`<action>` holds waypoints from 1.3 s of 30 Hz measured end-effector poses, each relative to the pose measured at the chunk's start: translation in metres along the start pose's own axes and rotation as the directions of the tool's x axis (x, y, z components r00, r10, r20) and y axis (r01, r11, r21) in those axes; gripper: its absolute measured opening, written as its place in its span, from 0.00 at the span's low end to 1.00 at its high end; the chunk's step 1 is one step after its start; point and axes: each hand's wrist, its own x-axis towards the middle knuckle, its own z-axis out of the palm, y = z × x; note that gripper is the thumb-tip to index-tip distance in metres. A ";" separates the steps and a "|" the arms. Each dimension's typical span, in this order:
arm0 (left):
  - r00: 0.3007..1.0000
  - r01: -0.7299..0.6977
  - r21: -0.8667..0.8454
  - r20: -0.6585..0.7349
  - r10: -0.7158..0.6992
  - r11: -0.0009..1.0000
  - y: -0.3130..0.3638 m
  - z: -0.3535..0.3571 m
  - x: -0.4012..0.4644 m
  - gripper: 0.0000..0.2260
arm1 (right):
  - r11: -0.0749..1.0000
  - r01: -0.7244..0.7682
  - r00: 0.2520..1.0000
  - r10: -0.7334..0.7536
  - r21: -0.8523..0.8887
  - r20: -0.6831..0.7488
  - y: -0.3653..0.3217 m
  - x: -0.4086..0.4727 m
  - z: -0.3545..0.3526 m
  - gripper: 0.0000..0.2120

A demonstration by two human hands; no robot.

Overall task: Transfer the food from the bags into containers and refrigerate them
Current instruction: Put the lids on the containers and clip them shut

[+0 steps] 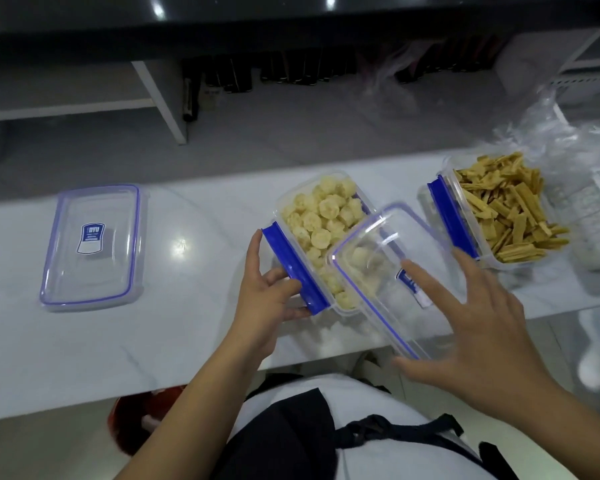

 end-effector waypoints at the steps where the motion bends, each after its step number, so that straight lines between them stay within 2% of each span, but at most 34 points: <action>1: 1.000 -0.001 0.008 0.010 0.001 1.000 0.001 -0.002 0.000 0.42 | 1.000 0.004 1.000 -0.003 0.019 -0.027 -0.007 0.006 -0.004 0.52; 4: 0.999 0.016 0.026 0.032 -0.017 1.000 0.004 -0.007 0.000 0.42 | 0.999 0.010 0.999 -0.009 0.030 -0.037 -0.038 0.046 -0.008 0.54; 8: 0.999 0.027 0.016 0.041 -0.028 1.000 0.008 -0.015 0.001 0.41 | 1.000 -0.028 0.998 0.028 -0.005 0.054 -0.065 0.081 0.011 0.54; 10: 0.999 0.029 0.011 0.045 -0.029 1.000 0.009 -0.020 0.004 0.41 | 0.998 -0.063 0.996 0.065 -0.027 0.063 -0.065 0.067 0.030 0.53; 15: 0.993 0.051 0.022 0.101 -0.053 0.998 0.007 -0.028 0.014 0.40 | 0.989 -0.144 0.989 0.143 -0.035 -0.030 -0.052 0.010 0.063 0.52; 22: 0.986 0.059 0.028 0.153 -0.063 0.998 0.012 -0.035 0.018 0.41 | 0.974 -0.222 0.970 0.226 0.054 -0.089 -0.057 -0.025 0.061 0.50; 26: 0.983 0.053 0.039 0.175 -0.059 0.998 0.018 -0.039 0.018 0.40 | 0.966 -0.256 0.962 0.258 0.028 -0.090 -0.054 -0.052 0.062 0.51; 30: 0.979 0.050 0.059 0.194 -0.060 0.997 0.020 -0.041 0.018 0.41 | 0.968 -0.251 0.966 0.252 0.018 -0.057 -0.065 -0.038 0.071 0.51; 34: 0.982 0.033 0.087 0.183 -0.049 0.996 0.023 -0.041 0.018 0.40 | 0.971 -0.240 0.968 0.238 -0.015 -0.074 -0.081 -0.004 0.073 0.51; 39: 0.981 0.041 0.102 0.187 -0.060 0.994 0.023 -0.043 0.022 0.40 | 0.967 -0.256 0.959 0.256 0.014 -0.121 -0.084 -0.003 0.068 0.50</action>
